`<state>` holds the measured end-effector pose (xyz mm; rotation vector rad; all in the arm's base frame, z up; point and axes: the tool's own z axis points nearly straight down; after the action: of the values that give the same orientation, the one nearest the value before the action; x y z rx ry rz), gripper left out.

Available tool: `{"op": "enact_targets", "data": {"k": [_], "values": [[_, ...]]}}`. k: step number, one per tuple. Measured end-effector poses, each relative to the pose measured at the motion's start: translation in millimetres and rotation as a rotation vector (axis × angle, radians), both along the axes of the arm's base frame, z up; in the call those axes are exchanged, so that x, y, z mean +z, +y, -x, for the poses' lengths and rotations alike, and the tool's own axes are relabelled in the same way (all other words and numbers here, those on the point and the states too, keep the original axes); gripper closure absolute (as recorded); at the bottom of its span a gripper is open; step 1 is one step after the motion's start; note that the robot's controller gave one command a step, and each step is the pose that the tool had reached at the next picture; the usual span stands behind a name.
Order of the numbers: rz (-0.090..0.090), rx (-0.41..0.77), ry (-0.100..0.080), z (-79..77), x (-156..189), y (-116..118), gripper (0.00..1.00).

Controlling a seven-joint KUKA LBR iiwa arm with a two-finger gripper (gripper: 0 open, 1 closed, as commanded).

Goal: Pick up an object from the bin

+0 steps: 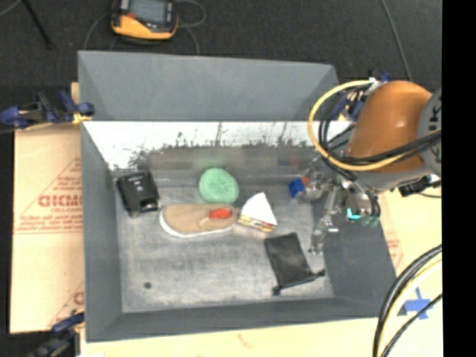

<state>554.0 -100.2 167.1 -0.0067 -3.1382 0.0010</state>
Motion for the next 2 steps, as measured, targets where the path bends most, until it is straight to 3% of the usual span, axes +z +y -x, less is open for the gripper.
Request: {"op": "enact_targets", "data": {"k": [1,2], "values": [[0.001,0.002,-0.007,-1.8,4,0,0.0],[0.001,0.004,-0.013,2.4,-50,25,0.0]]}}
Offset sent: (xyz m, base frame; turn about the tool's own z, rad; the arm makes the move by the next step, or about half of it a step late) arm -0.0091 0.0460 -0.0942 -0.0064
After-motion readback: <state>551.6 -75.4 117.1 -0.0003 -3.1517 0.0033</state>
